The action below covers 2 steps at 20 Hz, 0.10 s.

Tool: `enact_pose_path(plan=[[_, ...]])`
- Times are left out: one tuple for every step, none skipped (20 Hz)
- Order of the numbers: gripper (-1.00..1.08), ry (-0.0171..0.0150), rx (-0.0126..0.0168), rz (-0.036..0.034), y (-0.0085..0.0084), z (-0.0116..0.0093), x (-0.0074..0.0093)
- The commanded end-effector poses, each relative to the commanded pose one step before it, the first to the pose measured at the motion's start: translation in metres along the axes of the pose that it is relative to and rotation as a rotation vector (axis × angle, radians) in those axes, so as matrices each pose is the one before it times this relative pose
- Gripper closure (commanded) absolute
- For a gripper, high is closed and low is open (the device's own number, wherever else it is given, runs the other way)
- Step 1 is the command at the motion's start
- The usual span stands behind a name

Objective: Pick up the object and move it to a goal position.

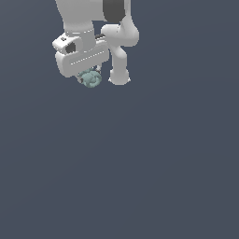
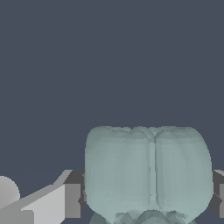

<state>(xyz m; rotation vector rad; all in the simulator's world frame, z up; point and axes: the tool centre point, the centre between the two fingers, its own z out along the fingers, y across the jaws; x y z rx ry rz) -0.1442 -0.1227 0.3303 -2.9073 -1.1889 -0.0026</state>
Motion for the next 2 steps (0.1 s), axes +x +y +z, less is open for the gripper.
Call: enact_pose_path(plan=[[1.08, -0.00058, 0.00076, -0.00049, -0.0006, -0.00362, -0.00257], [1.08, 0.0, 0.0, 0.0, -0.00002, -0.00026, -0.00017]])
